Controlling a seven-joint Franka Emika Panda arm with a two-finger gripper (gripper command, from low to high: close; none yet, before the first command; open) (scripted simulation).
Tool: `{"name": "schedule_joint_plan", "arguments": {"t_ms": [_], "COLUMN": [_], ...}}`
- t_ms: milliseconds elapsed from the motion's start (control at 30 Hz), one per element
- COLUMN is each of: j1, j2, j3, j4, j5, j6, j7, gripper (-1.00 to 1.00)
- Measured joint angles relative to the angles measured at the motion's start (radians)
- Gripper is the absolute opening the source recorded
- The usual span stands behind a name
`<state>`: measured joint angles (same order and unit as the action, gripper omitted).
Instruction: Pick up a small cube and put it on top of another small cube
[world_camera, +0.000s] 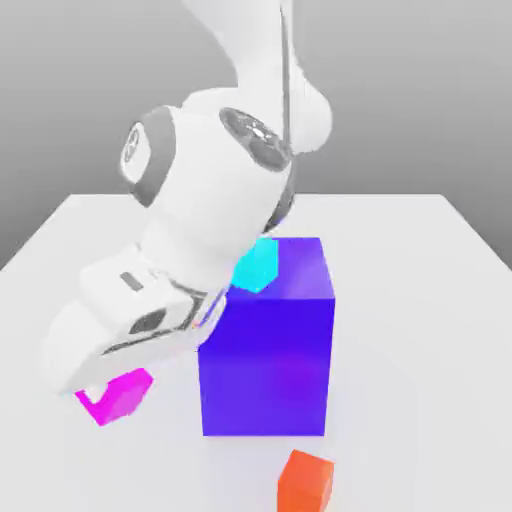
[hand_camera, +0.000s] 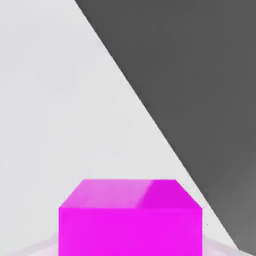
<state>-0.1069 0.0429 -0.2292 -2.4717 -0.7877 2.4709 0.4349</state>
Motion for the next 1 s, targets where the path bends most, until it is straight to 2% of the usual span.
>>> {"name": "schedule_joint_plan", "arguments": {"t_ms": [200,367,600,767,867,900,1000], "j1": [-0.193,-0.276,-0.219,-0.164,-0.149,-0.152,-0.152], "j2": [-0.117,-0.201,-0.263,-0.135,-0.040,-0.011,-0.011], "j3": [-0.086,-0.169,-0.192,-0.213,-0.187,-0.172,-0.172], "j4": [-0.175,-0.309,-0.432,-0.432,-0.430,-0.429,-0.429], "j5": [0.134,0.271,0.565,0.693,0.819,0.865,0.865], "j6": [0.084,0.152,0.224,0.349,0.434,0.459,0.459], "j7": [0.254,0.435,0.648,0.583,0.496,0.464,0.464], "gripper": [-1.00,-1.00,-1.00,-1.00,-1.00,1.00,1.00]}}
